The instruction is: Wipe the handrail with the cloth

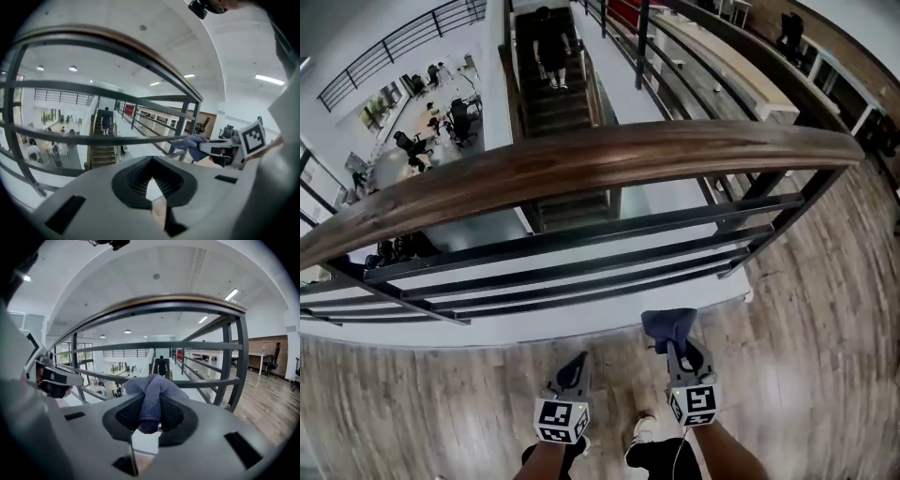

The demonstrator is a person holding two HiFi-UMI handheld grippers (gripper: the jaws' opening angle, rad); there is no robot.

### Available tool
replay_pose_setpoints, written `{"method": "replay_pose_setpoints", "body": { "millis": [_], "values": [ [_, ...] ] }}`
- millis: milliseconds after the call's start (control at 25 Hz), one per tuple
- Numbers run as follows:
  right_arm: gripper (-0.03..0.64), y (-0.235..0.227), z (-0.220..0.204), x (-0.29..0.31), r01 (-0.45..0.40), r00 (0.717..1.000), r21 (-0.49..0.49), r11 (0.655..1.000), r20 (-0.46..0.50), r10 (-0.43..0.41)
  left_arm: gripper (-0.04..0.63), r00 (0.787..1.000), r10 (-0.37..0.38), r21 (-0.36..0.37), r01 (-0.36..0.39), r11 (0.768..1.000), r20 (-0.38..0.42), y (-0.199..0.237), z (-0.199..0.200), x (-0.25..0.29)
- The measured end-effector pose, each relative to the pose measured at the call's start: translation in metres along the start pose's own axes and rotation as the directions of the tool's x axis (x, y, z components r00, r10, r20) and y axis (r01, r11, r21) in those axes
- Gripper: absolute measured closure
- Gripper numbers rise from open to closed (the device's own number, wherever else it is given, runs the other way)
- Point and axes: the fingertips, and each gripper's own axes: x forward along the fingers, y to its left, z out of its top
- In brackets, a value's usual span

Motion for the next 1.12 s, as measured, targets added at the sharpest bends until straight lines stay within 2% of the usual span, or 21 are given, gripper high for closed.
{"method": "replay_pose_setpoints", "body": {
  "millis": [80,160,360,560,680,840,960,1040,1120],
  "values": [
    [0.537,0.010,0.049,-0.032,-0.021,0.999,0.000,1.000,0.033,0.021,0.594,0.999,0.024,0.024,-0.024,0.999,0.022,-0.013,0.042,-0.025],
    [0.537,0.019,0.092,-0.063,-0.033,0.997,0.014,0.999,0.063,0.032,0.594,0.998,0.044,0.008,-0.045,0.999,0.038,-0.025,0.078,-0.050],
    [0.537,0.042,0.165,-0.131,-0.088,0.990,0.024,0.996,0.112,0.085,0.594,0.995,0.076,-0.026,-0.075,0.997,0.067,-0.069,0.145,-0.110],
    [0.537,0.072,0.200,-0.200,-0.166,0.980,0.009,0.986,0.114,0.164,0.594,0.990,0.116,-0.096,-0.108,0.989,0.084,-0.109,0.177,-0.190],
    [0.537,0.075,0.217,-0.239,-0.182,0.974,-0.034,0.983,0.129,0.185,0.594,0.986,0.120,-0.110,-0.108,0.988,0.117,-0.133,0.194,-0.227],
    [0.537,0.086,0.250,-0.276,-0.201,0.964,-0.049,0.978,0.166,0.206,0.594,0.980,0.129,-0.055,-0.122,0.991,0.152,-0.155,0.231,-0.265],
    [0.537,0.105,0.268,-0.301,-0.213,0.951,-0.101,0.972,0.205,0.230,0.594,0.974,0.144,-0.008,-0.145,0.989,0.175,-0.165,0.249,-0.292],
    [0.537,0.116,0.271,-0.312,-0.215,0.947,-0.111,0.970,0.220,0.235,0.594,0.971,0.150,0.006,-0.154,0.988,0.185,-0.166,0.254,-0.305],
    [0.537,0.120,0.263,-0.318,-0.208,0.955,-0.088,0.974,0.199,0.222,0.594,0.971,0.147,0.009,-0.151,0.988,0.190,-0.164,0.253,-0.315]
  ]
}}
